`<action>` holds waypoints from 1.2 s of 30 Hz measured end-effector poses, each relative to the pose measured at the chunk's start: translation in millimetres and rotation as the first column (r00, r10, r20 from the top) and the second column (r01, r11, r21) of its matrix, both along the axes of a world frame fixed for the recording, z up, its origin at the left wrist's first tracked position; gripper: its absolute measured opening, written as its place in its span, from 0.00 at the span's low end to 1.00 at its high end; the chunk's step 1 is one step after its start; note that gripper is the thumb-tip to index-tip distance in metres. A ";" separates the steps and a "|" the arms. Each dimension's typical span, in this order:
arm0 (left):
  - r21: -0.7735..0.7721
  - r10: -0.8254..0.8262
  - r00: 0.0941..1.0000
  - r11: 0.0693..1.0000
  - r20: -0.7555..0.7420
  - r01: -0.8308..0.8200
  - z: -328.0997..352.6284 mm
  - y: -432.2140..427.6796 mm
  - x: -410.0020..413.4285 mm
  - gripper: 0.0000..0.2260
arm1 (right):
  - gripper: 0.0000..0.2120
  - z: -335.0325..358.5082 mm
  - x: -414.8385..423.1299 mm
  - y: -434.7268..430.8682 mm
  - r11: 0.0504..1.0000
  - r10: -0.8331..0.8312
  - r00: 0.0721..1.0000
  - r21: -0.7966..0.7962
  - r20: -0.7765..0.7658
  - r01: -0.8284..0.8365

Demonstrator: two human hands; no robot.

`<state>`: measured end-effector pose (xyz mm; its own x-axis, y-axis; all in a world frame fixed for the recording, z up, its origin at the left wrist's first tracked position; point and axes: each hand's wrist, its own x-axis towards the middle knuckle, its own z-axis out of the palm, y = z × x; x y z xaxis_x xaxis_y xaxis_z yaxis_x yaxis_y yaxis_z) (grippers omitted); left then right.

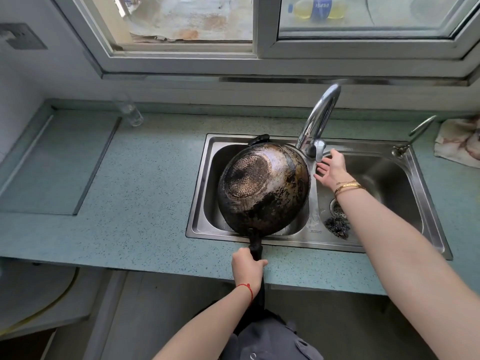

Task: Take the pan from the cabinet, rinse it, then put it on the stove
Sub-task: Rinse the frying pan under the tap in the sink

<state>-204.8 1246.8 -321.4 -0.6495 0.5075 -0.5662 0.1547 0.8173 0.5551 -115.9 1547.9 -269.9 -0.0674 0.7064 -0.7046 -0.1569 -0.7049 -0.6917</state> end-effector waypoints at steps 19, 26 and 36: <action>0.006 -0.005 1.000 1.000 0.025 0.005 -1.0 0.5 -3.7 0.15 | 0.39 -5.5 -7.3 -2.8 0.931 0.252 0.825 0.104 0.505 -0.349; 0.012 0.002 0.999 1.000 0.044 -0.003 1.0 0.4 -8.9 0.13 | 0.34 -8.5 -6.9 -3.7 0.892 0.275 0.713 0.105 0.645 -0.440; 0.012 0.002 0.998 1.000 0.057 -0.003 0.1 0.0 -8.9 0.14 | 0.36 -4.9 8.5 -8.5 0.847 0.380 0.635 0.023 0.672 -0.531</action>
